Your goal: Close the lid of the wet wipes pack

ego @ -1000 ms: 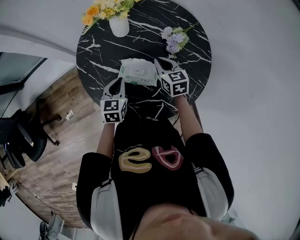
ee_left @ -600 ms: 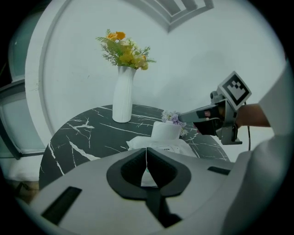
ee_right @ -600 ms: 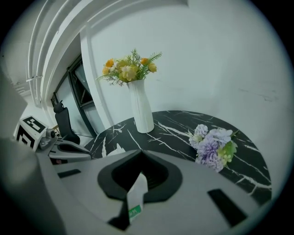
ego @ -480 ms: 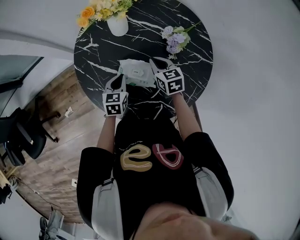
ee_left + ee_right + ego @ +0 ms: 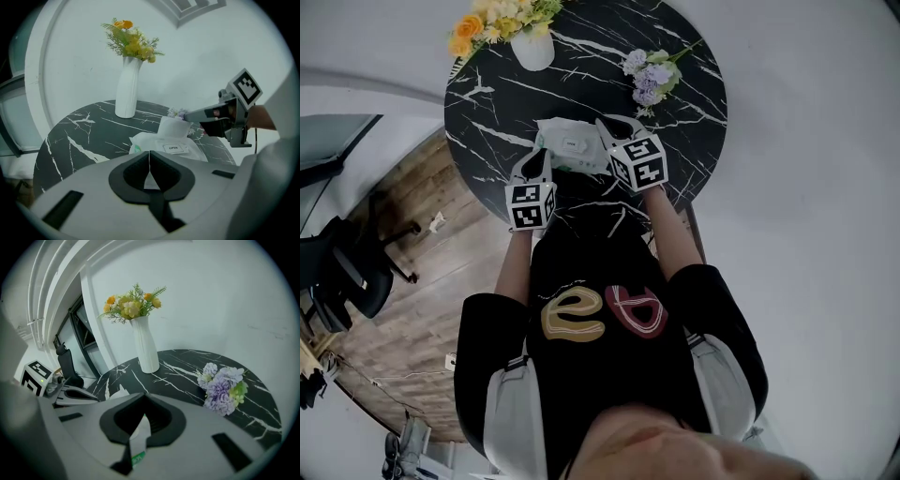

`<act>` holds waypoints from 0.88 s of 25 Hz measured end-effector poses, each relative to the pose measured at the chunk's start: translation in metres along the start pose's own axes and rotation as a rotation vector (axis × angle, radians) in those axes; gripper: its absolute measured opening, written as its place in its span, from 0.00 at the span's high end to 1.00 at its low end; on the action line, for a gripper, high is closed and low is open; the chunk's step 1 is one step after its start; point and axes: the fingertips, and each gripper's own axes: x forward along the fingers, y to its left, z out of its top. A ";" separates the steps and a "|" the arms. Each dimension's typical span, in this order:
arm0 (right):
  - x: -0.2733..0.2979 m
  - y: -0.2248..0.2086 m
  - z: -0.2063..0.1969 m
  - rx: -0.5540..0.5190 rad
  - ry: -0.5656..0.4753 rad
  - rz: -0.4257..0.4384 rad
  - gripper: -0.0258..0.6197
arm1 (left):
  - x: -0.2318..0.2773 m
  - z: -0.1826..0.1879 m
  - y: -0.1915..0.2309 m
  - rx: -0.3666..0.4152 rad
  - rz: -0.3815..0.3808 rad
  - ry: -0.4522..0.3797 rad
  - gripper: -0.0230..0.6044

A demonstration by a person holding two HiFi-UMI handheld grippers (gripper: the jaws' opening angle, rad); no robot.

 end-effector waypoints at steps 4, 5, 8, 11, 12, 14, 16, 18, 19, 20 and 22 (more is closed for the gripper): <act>-0.002 0.003 -0.001 0.000 0.001 0.004 0.94 | 0.003 -0.004 0.000 0.001 0.000 0.012 0.93; -0.002 0.004 -0.001 -0.001 0.001 0.006 0.94 | 0.003 -0.005 0.000 0.000 0.002 0.014 0.93; -0.004 0.006 -0.002 -0.004 0.004 0.009 0.94 | 0.004 -0.006 0.001 -0.008 0.002 0.015 0.93; -0.006 0.008 -0.005 -0.010 0.014 0.004 0.94 | 0.004 -0.007 0.001 -0.011 0.003 0.016 0.93; -0.006 0.009 -0.007 -0.015 0.019 0.001 0.94 | 0.004 -0.007 0.001 -0.011 0.004 0.015 0.93; -0.006 0.011 -0.011 -0.021 0.026 0.001 0.94 | 0.006 -0.008 0.001 -0.013 0.006 0.013 0.93; -0.005 0.012 -0.014 -0.022 0.031 0.005 0.94 | 0.007 -0.009 0.001 -0.015 0.012 0.013 0.93; -0.005 0.013 -0.015 -0.022 0.030 0.007 0.94 | 0.007 -0.009 0.001 -0.018 0.014 0.013 0.93; -0.005 0.014 -0.015 -0.023 0.029 0.008 0.94 | 0.007 -0.009 0.001 -0.019 0.015 0.011 0.93; -0.005 0.015 -0.015 -0.023 0.029 0.009 0.94 | 0.007 -0.009 0.001 -0.020 0.015 0.011 0.93; -0.005 0.015 -0.015 -0.024 0.030 0.010 0.94 | 0.007 -0.009 0.001 -0.023 0.015 0.010 0.93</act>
